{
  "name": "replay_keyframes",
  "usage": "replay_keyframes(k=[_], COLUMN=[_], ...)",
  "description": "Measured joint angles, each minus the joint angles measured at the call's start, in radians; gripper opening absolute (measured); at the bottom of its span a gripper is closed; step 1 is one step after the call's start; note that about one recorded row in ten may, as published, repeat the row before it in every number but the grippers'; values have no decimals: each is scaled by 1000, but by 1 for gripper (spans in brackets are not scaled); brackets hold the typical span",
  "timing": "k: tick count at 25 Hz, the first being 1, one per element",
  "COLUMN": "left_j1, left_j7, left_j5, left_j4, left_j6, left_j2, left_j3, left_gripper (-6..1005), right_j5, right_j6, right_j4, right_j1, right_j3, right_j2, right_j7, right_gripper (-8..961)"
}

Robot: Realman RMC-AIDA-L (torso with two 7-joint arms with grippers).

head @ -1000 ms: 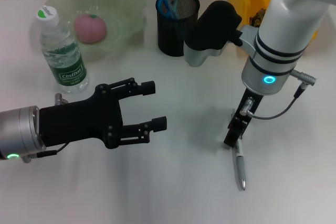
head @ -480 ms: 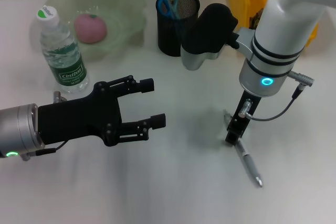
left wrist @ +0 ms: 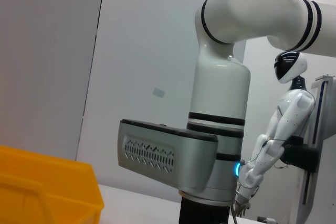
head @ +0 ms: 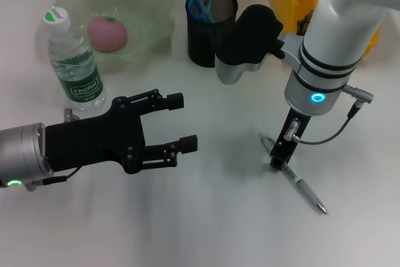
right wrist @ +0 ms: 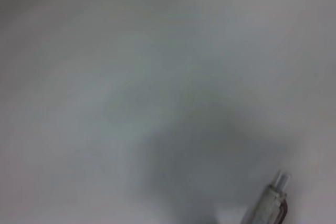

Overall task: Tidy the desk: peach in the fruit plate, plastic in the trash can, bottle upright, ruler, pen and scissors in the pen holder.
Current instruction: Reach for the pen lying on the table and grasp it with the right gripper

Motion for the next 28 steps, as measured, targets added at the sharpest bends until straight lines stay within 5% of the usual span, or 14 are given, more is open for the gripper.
replay_keyframes(k=[28], left_j1=[8], left_j7=[-1], left_j5=[0], left_j4=[14], left_j6=[2], left_j2=[2], left_j3=[0], left_gripper=[802], right_j5=[20], right_j6=[0], right_j4=[-9], right_j1=[-7], right_j3=[-48], right_j2=[0], right_j7=[-5], right_gripper=[358])
